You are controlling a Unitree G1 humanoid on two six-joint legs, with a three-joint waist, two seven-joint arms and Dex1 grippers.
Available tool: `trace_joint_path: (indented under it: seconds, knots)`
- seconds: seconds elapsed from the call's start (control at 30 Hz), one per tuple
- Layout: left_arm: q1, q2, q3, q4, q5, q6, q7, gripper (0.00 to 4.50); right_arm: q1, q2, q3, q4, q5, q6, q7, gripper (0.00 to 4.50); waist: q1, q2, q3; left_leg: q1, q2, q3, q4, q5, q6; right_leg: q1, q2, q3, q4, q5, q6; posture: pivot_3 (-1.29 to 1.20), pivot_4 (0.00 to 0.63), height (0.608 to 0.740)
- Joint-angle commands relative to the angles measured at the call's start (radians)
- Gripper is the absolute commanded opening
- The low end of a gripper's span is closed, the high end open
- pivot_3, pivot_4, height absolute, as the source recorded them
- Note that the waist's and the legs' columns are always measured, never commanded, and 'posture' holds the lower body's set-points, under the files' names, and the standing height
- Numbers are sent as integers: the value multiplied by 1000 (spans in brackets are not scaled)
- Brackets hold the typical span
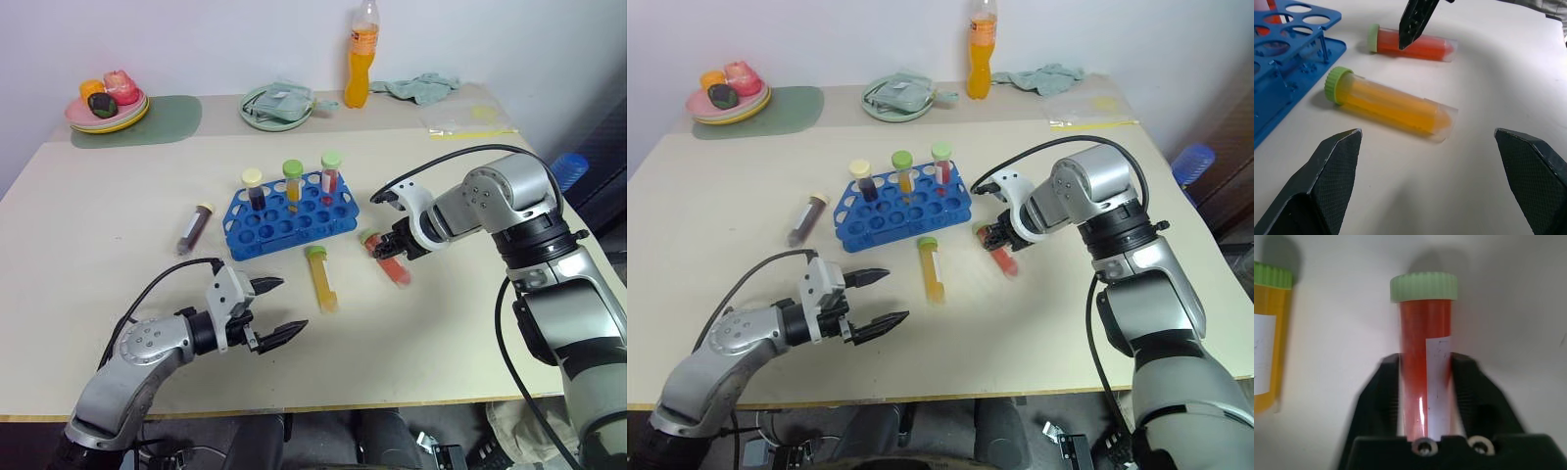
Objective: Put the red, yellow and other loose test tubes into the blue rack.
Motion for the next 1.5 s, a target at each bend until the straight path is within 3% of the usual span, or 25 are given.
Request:
trace_joint_path:
  seconds: [0.03, 0.17, 0.27, 0.4, 0.57, 0.7, 0.87, 1.5]
  knots:
    - [-4, -11, 0, -4, 6, -34, 4, 4500, -34, -35, 4, -60, 61, 6, 6, 763, 0, 0, 0, 0, 0, 0, 0, 0, 0, 0, 0, 0, 0, 0, 0, 0, 150, 740]
    - [7, -13, 27, 1, 0, -35, 19, 4500, 32, -150, -13, -267, 191, 6, 71, 763, 3, 2, 1, -3, 0, 0, 1, 0, 0, -3, 0, 0, 1, 0, 0, 0, 150, 740]
    - [11, -13, 49, 8, -6, -35, 27, 4500, 180, -219, -83, -572, 158, -164, 187, 763, 6, 1, 1, -6, 0, -2, 3, -1, 1, -3, 0, -3, 0, 0, 0, 0, 150, 740]
    - [8, -27, 116, 21, -44, -17, 59, 4500, 351, -121, -244, -722, 28, -528, 170, 763, -5, 2, 1, -6, 0, 0, 4, -1, 2, -4, 0, -2, 1, 0, 1, 0, 150, 740]
    - [-13, -22, 158, 69, -47, -8, 76, 4500, 404, 124, -254, -667, -220, -922, 50, 763, -2, 2, 0, -4, 1, 0, 4, 0, 1, -5, 1, -1, 5, 1, 0, 0, 150, 740]
    - [-57, -25, 176, 89, -61, 8, 98, 4500, 461, 303, -208, -508, -434, -1228, -43, 763, 3, 1, 0, -4, 0, 0, 5, 0, 0, -4, 1, 0, 5, 1, 0, 0, 150, 740]
    - [-87, -36, 186, 101, -56, 16, 129, 4500, 545, 436, -191, -335, -572, -1479, -69, 763, -2, 1, 0, -4, 0, -1, 4, 3, -5, -6, 1, 1, 6, 1, 0, 0, 150, 740]
    - [-109, -58, 172, 21, -84, 98, 184, 4500, 502, 544, -272, -42, -649, -1660, -24, 763, -15, 1, 0, -3, 0, -1, 3, 3, -5, -8, 2, 2, 11, 1, -1, 0, 150, 740]
